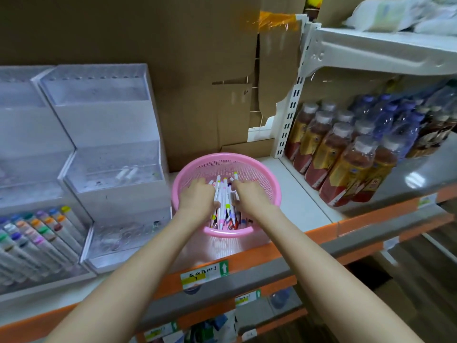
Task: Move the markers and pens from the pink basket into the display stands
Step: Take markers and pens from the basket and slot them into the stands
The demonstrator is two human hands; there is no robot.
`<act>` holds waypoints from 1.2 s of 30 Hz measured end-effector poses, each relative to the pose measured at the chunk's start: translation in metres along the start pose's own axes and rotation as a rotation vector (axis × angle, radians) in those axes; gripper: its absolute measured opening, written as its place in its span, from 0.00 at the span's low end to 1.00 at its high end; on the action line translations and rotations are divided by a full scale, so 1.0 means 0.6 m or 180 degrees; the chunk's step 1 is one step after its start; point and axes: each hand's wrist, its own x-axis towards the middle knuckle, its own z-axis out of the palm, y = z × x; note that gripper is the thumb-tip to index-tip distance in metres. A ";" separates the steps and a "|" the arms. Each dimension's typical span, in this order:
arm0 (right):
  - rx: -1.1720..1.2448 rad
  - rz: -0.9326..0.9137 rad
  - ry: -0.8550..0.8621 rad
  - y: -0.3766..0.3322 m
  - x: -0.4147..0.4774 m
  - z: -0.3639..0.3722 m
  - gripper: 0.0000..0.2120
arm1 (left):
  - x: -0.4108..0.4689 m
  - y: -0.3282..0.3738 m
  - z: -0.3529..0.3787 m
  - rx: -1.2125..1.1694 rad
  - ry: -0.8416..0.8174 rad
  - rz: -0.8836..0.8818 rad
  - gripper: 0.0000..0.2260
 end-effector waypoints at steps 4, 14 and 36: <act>0.0307 0.0060 -0.0015 0.002 -0.003 -0.005 0.16 | -0.003 -0.005 0.002 -0.0223 0.0038 -0.0083 0.19; 0.0591 0.0066 0.0140 -0.004 -0.016 -0.018 0.14 | -0.003 -0.007 -0.002 -0.0621 0.0083 -0.0174 0.11; 0.1348 0.0391 0.0122 -0.029 -0.024 -0.027 0.22 | -0.002 -0.014 -0.011 -0.1553 0.0409 0.0346 0.11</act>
